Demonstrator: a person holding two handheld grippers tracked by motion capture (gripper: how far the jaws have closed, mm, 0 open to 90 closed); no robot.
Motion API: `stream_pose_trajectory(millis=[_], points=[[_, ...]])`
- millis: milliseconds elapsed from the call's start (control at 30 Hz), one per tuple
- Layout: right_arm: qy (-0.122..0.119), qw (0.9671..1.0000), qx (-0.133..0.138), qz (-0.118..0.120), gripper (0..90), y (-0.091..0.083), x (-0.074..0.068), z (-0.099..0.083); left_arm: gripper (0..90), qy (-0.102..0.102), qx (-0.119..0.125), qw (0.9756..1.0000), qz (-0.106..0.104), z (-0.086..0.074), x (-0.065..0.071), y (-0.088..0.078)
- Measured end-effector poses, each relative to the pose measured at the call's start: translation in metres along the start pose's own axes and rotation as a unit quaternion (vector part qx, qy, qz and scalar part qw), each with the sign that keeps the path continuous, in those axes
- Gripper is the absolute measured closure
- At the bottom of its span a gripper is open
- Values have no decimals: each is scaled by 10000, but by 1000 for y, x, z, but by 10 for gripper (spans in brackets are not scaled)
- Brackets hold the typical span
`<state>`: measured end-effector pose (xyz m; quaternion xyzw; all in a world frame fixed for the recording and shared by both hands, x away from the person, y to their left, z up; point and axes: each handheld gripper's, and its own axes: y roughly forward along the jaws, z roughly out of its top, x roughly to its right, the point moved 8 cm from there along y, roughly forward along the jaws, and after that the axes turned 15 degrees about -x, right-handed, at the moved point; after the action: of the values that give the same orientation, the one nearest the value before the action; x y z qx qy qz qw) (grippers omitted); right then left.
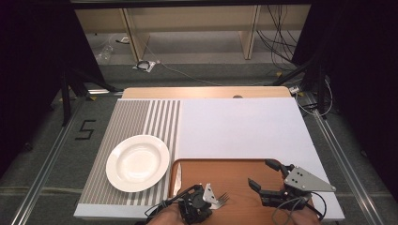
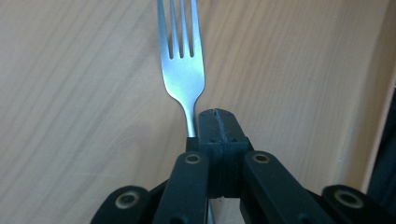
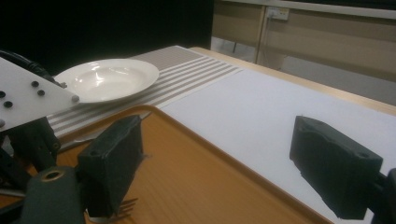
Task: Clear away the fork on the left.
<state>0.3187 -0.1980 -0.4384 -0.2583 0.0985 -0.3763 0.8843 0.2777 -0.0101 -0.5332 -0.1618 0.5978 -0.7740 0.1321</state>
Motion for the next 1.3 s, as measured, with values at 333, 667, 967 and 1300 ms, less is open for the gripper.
stream_pose_trajectory(millis=[333, 667, 967, 1300], points=[[12, 10000, 20, -1, 183, 0, 0, 0, 893, -183, 58, 9997, 140, -2, -14, -3], [17, 10000, 28, -1, 183, 0, 0, 1, 893, -345, 40, 9986, 394, -5, -26, -5], [12, 10000, 25, 2, 182, 0, 0, 1, 893, -481, 47, 9977, 470, -9, -36, -6], [16, 10000, 24, 4, 183, 0, 0, 1, 892, -586, 1, 9971, 485, -13, -45, -7]])
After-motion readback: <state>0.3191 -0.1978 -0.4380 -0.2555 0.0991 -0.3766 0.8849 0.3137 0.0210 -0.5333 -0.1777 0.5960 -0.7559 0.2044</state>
